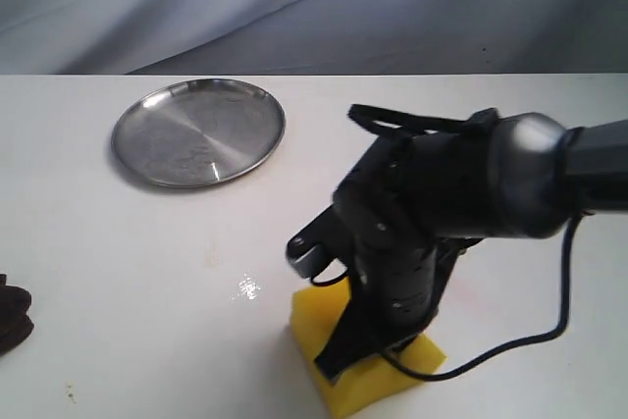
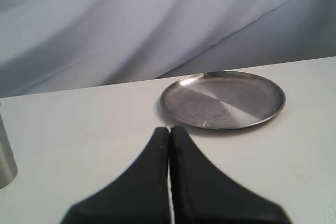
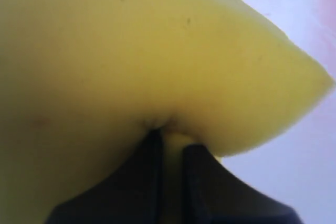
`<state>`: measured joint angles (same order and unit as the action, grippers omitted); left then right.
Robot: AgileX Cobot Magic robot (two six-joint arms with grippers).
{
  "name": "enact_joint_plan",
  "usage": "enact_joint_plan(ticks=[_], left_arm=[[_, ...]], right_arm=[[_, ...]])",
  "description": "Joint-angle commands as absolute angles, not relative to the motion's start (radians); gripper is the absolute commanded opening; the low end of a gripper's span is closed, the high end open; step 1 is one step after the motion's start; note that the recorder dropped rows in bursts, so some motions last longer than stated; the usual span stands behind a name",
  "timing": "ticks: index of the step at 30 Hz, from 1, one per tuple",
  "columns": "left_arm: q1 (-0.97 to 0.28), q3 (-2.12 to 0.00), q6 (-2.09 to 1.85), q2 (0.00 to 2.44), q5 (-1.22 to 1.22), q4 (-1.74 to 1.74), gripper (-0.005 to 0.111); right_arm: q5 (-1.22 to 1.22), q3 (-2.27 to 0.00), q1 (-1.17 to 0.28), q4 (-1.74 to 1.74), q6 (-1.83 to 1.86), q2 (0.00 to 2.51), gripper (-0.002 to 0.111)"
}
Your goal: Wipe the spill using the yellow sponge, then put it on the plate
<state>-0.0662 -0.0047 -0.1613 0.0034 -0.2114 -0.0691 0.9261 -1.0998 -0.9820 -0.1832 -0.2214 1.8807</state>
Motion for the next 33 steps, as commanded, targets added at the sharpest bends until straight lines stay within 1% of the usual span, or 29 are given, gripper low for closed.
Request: enact_joint_plan(ticks=[1, 5, 10, 13, 18, 20, 26, 29, 30, 33], left_arm=[[-0.069, 0.0, -0.16, 0.0, -0.205, -0.069, 0.0], [-0.069, 0.0, -0.16, 0.0, -0.205, -0.069, 0.0], [-0.069, 0.0, -0.16, 0.0, -0.205, -0.069, 0.0], [-0.069, 0.0, -0.16, 0.0, -0.205, -0.069, 0.0], [-0.069, 0.0, -0.16, 0.0, -0.205, -0.069, 0.0], [-0.069, 0.0, -0.16, 0.0, -0.205, -0.069, 0.0], [-0.069, 0.0, -0.16, 0.0, -0.205, -0.069, 0.0], [-0.069, 0.0, -0.16, 0.0, -0.205, -0.069, 0.0], [-0.069, 0.0, -0.16, 0.0, -0.205, -0.069, 0.0], [-0.069, 0.0, -0.16, 0.0, -0.205, -0.069, 0.0]], right_arm=[[0.937, -1.237, -1.099, -0.04, -0.178, 1.985, 0.0], [0.985, -1.445, -1.161, -0.014, -0.148, 2.108, 0.0], [1.057, -1.692, -1.163, -0.032, -0.14, 2.22, 0.0], [1.089, -1.74, -1.136, -0.093, -0.142, 2.232, 0.0], [1.217, -1.74, -1.039, -0.173, -0.167, 2.229, 0.0], [1.221, -1.74, -1.008, -0.202, -0.167, 2.227, 0.0], [1.221, -1.618, -0.911, -0.268, -0.21, 2.157, 0.0], [1.201, -1.464, -0.843, -0.272, -0.227, 2.081, 0.0], [1.172, -1.381, -0.816, -0.283, -0.242, 2.04, 0.0], [1.115, -1.236, -0.789, -0.283, -0.251, 1.963, 0.0]])
